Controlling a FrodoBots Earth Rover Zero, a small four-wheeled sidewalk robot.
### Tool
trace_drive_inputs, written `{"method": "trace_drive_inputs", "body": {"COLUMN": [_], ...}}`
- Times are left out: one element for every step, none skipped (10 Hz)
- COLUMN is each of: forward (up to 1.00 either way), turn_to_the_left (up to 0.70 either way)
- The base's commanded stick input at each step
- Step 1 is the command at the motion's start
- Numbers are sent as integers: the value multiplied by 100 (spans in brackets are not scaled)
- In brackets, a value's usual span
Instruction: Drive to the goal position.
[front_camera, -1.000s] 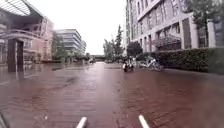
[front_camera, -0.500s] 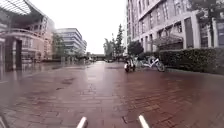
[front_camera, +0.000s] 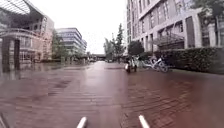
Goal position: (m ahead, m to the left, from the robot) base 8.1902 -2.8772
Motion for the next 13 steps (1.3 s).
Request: {"method": "trace_drive_inputs", "body": {"forward": [70,70,70,70,70,70,70,70,70,70,70,70,70], "turn_to_the_left": [0,0,0,0,0,0,0,0,0,0,0,0,0]}}
